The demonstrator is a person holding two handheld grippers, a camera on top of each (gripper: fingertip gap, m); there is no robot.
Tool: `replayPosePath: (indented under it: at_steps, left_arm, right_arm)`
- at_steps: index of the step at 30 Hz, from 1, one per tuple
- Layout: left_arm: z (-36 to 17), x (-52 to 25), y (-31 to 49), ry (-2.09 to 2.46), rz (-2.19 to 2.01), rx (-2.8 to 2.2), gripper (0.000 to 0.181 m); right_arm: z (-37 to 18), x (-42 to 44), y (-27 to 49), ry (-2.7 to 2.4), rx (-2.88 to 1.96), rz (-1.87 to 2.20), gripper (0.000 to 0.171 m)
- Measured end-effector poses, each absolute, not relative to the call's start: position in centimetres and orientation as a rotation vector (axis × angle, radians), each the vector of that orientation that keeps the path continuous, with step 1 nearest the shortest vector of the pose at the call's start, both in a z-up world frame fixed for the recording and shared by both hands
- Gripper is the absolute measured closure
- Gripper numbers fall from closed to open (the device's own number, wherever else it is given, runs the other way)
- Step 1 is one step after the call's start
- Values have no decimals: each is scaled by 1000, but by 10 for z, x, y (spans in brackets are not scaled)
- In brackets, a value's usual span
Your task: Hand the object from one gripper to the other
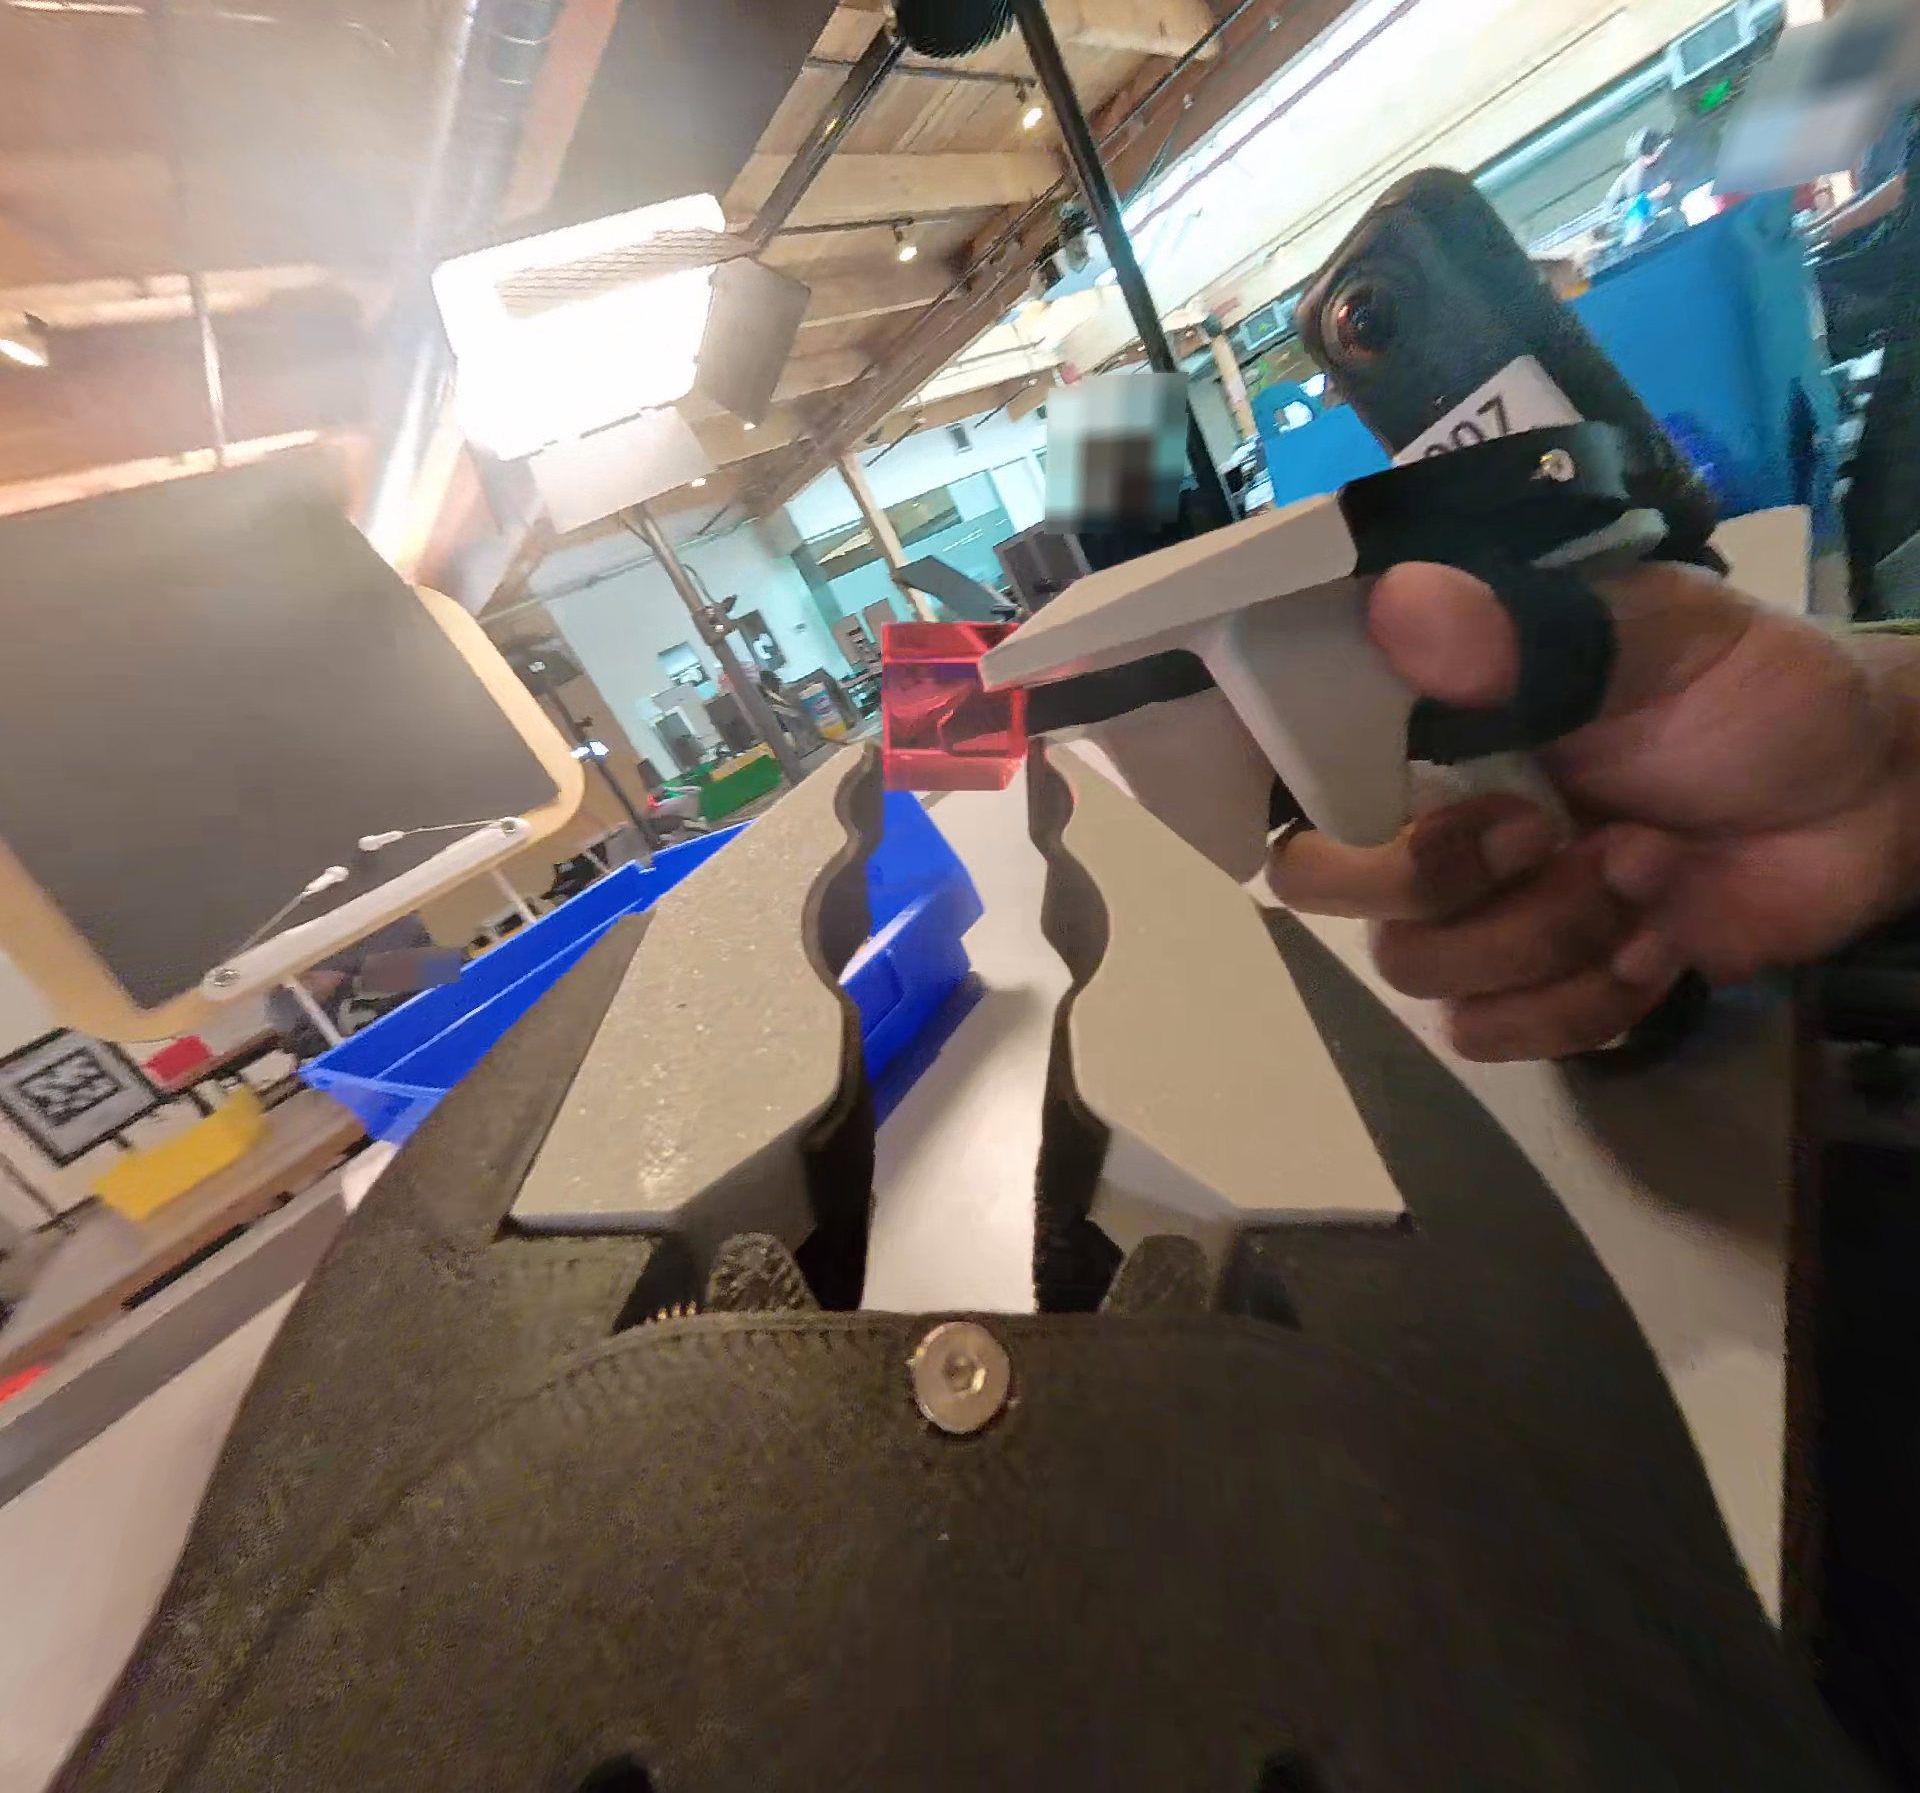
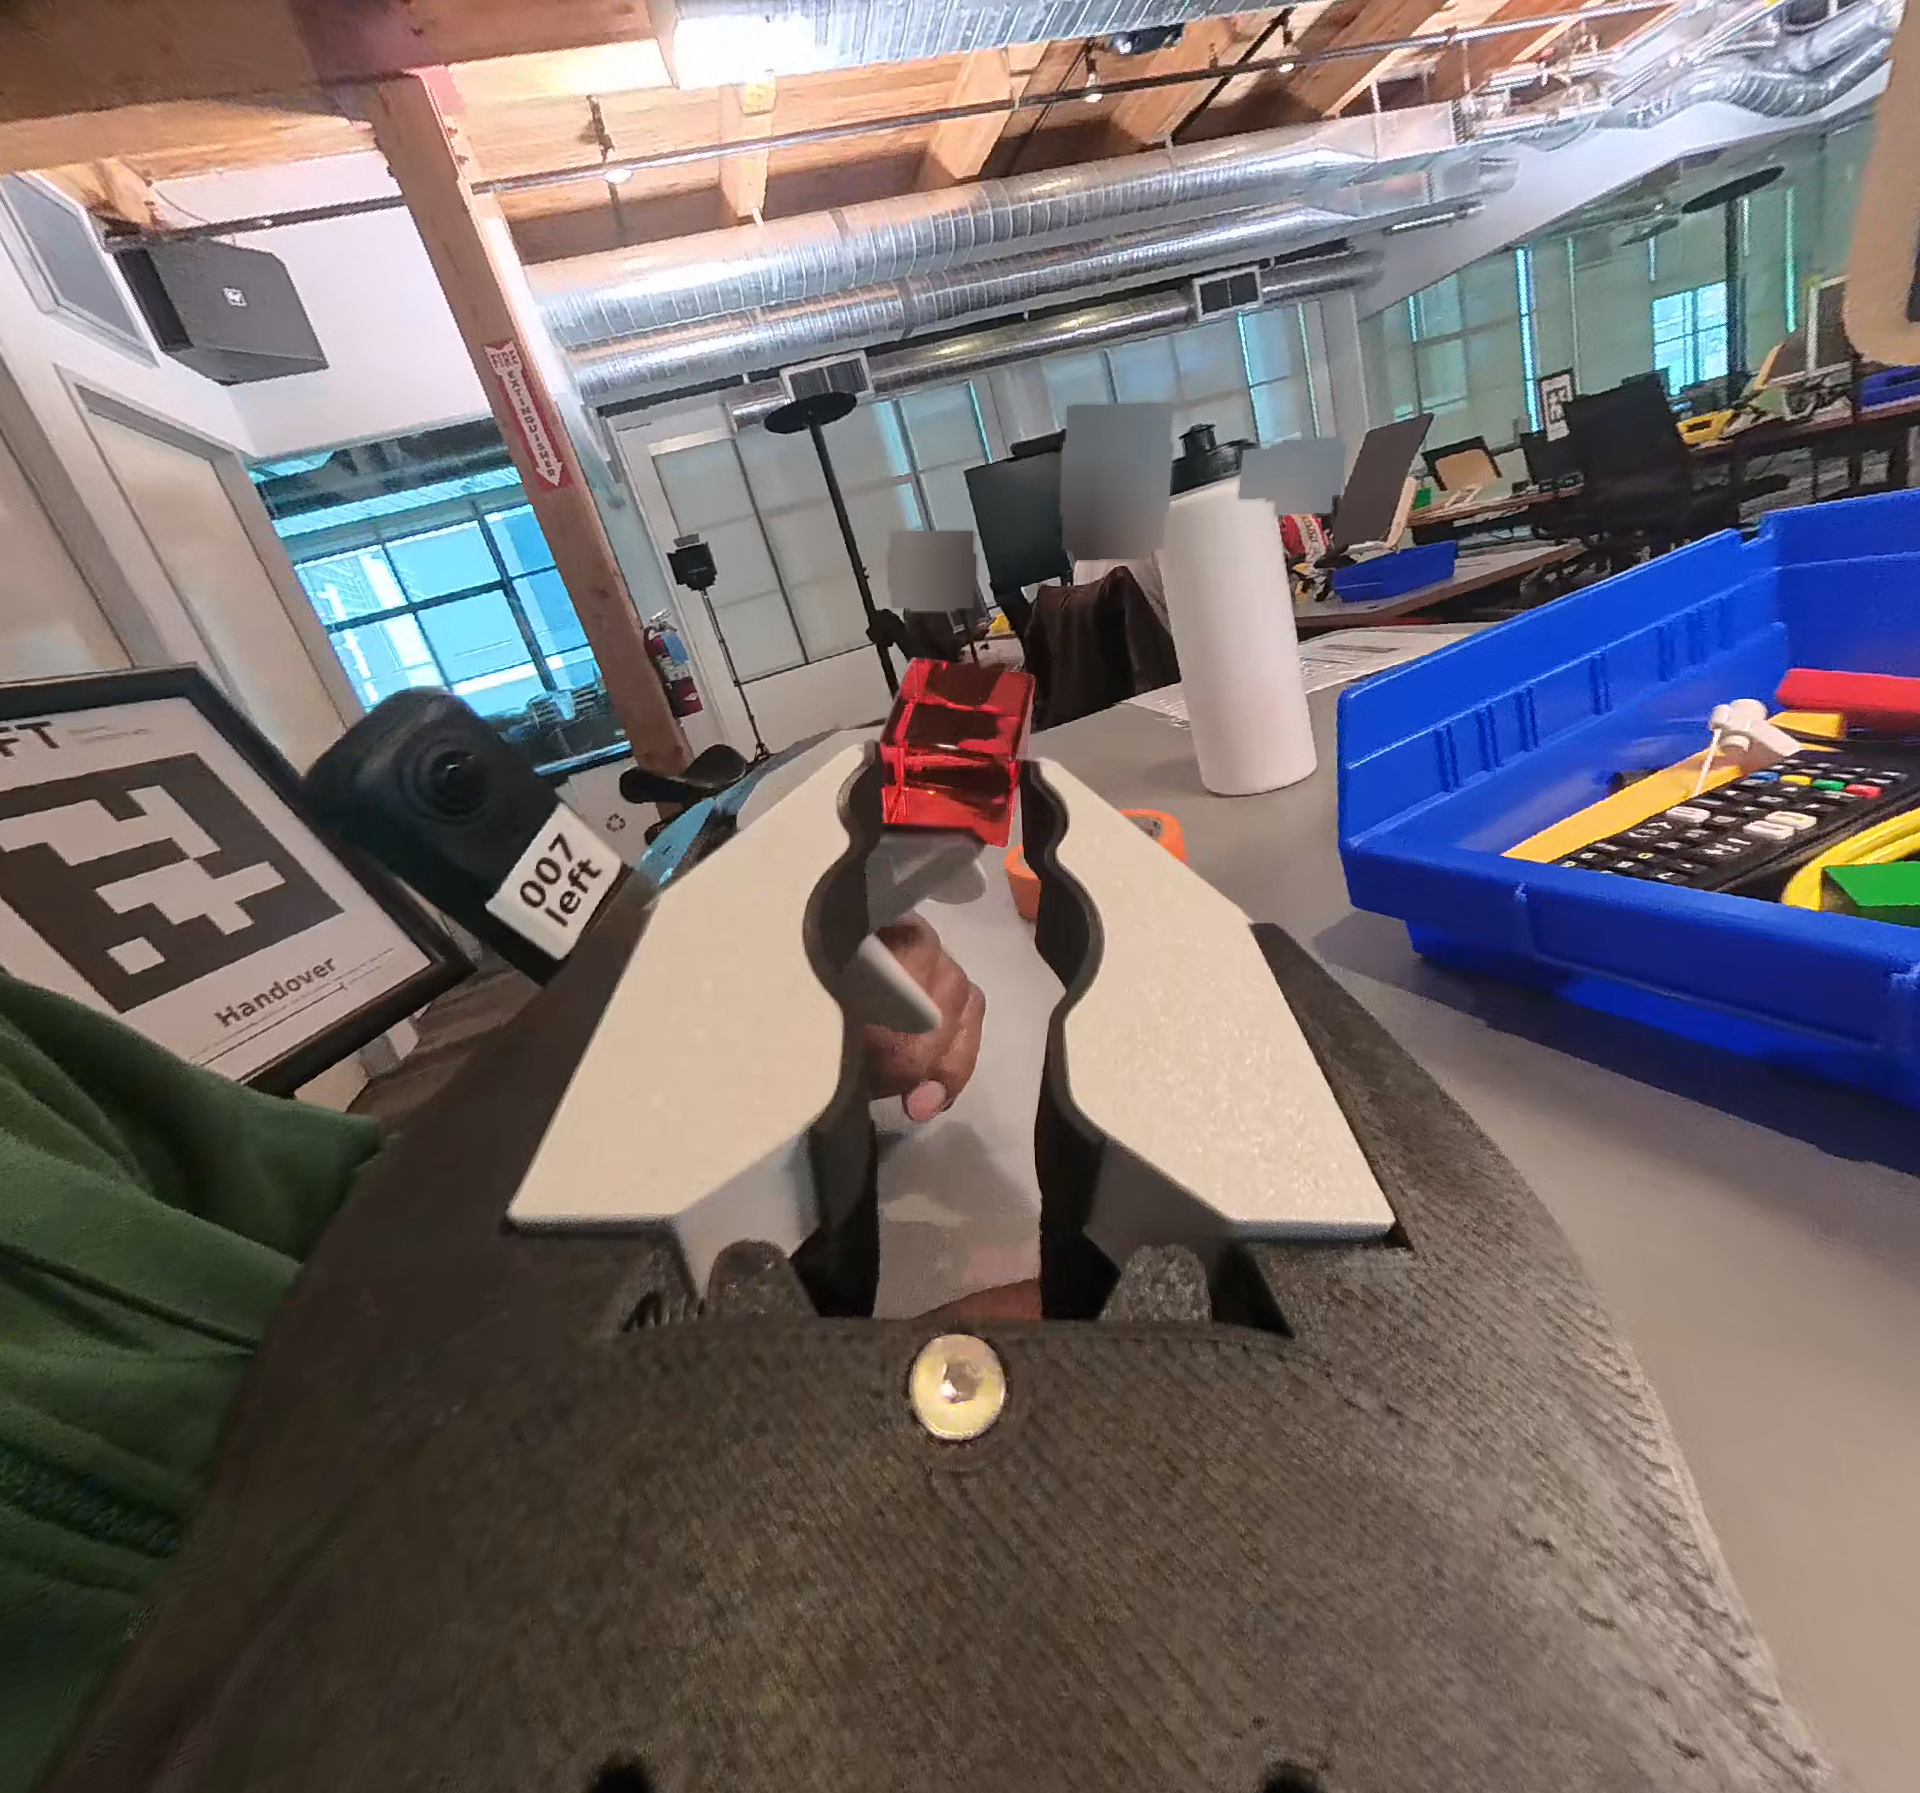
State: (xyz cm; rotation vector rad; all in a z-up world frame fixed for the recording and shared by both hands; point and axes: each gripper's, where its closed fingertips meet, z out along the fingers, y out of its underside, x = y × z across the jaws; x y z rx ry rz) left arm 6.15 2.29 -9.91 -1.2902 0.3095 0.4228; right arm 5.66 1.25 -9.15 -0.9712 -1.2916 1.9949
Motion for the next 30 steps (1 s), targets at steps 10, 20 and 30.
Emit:
replayPosePath:
  at_steps: [10,20,30]
  left_arm:
    - [-97,60,15,159,-96,-1332,155]
    - [-92,53,4,-5,-704,-1261,156]
    - [-98,68,6,39,-788,-1310,155]
  right_arm:
    - [-87,59,13,-1268,-758,1583,126]
    - [-90,61,0,-1294,-559,1270,120]
    - [-95,54,5,-1263,-526,1044,144]
